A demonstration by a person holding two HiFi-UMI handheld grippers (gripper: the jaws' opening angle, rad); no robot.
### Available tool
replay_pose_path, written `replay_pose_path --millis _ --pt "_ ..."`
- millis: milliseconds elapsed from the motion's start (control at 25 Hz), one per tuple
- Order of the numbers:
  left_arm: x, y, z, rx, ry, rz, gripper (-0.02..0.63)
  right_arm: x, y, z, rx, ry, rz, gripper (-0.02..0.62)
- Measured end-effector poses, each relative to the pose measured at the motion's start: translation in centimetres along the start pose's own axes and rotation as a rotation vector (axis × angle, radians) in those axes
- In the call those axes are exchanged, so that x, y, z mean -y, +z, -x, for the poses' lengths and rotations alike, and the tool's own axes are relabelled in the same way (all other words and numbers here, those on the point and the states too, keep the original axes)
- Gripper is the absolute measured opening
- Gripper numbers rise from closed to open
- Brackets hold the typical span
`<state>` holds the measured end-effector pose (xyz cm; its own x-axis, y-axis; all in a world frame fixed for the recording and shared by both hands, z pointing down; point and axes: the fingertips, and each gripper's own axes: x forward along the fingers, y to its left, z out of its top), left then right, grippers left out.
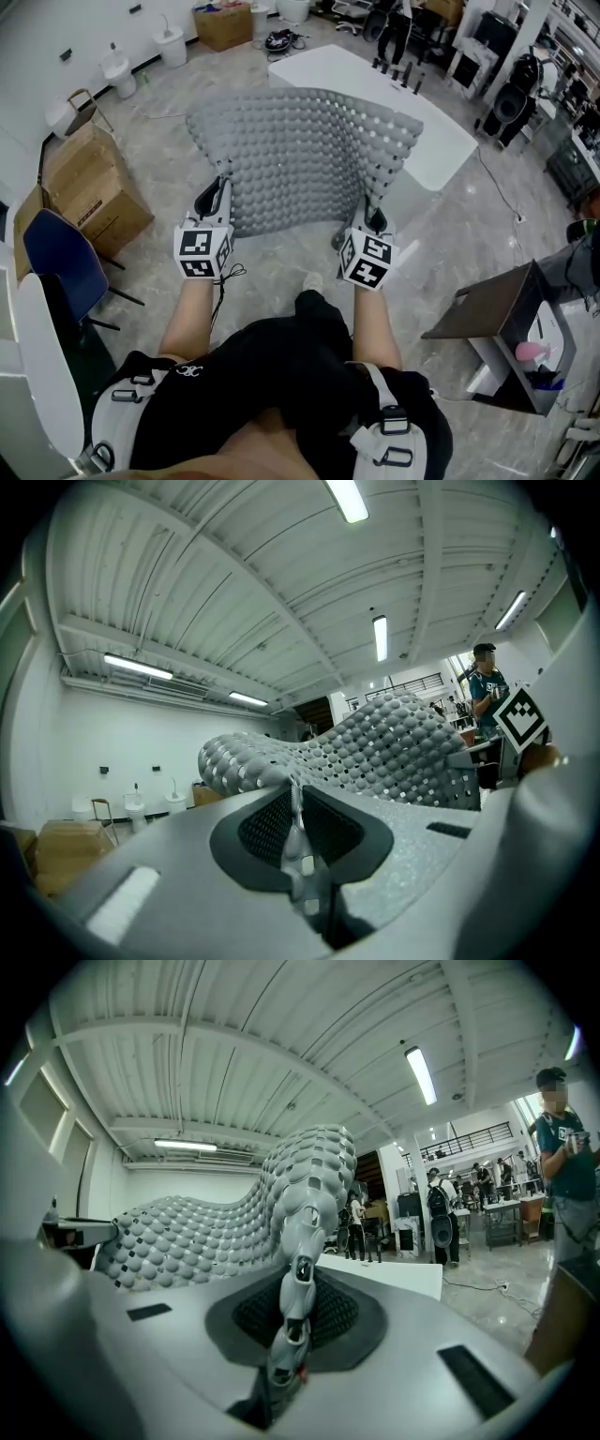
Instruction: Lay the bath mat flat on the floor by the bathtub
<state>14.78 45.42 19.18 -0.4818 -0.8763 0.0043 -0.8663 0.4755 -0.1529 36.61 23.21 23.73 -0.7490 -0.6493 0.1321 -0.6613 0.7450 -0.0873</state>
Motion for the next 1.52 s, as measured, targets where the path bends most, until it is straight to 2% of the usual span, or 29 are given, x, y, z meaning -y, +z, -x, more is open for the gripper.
replay_pose_path --millis 240,480,800,1160,1520 --pt "-1.2 -1.2 -3.4 -0.001 -0.003 0.005 0.038 0.1 -1.0 -3.4 -0.007 0.002 0.004 0.037" --pt "-2.6 -2.6 -9.6 -0.011 -0.017 0.000 0.038 1.2 -1.3 -9.6 -0.014 -0.012 -0.006 0.037" --pt "-4.6 -3.1 -21.8 -0.031 -0.042 0.000 0.038 3.2 0.5 -21.4 -0.026 -0.034 0.007 0.037" --pt "-5.6 -3.3 -36.8 -0.079 -0.103 0.001 0.038 6.3 1.7 -34.7 -0.086 -0.057 -0.020 0.037" --pt "-2.9 -3.6 -47.3 -0.105 -0.182 -0.012 0.038 11.4 2.1 -41.7 -0.119 -0.122 -0.055 0.037"
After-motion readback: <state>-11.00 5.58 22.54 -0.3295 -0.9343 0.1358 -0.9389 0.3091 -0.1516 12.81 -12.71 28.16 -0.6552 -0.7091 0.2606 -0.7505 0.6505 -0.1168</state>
